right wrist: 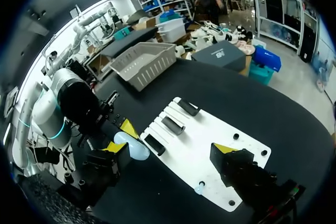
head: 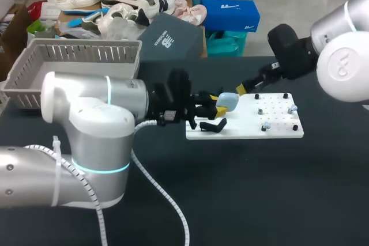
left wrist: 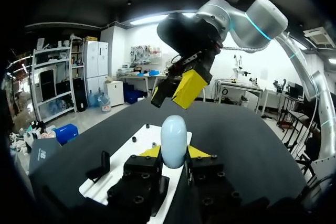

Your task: Pick up each earbud case from the left stands, insert the matching earbuds, close the lid, and place the case in the box.

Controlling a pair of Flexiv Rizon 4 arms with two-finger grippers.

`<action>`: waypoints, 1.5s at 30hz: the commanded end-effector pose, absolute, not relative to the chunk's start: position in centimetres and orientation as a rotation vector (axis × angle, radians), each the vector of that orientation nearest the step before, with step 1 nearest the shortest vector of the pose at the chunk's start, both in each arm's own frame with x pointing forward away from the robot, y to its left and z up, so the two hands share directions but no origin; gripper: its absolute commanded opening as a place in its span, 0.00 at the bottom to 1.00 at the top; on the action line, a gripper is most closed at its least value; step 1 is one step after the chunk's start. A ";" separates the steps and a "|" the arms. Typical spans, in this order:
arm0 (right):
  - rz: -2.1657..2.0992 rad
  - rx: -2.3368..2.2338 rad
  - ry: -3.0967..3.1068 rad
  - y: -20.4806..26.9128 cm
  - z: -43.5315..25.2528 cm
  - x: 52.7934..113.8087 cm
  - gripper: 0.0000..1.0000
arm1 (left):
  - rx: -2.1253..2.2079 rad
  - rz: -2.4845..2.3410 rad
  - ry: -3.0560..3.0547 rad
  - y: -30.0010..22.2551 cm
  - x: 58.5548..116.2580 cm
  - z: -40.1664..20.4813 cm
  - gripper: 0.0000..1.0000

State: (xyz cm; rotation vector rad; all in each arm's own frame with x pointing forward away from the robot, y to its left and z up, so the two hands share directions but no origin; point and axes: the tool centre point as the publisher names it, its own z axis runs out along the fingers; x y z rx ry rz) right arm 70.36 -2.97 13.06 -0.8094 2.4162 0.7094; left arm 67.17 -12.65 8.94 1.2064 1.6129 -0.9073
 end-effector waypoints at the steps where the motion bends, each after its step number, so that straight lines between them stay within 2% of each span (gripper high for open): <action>1: 0.674 -0.777 2.401 -3.7 13.7 69.1 1.00 | 1.215 -0.924 1.618 -12.4 67.1 8.8 0.00; 11: 0.699 -0.808 2.420 -2.6 12.8 68.9 1.00 | 1.134 -0.939 1.639 -13.3 69.3 10.4 0.00; 45: 0.688 -0.818 2.389 -2.5 13.5 69.4 1.00 | 1.219 -0.935 1.572 -12.7 66.5 9.5 0.00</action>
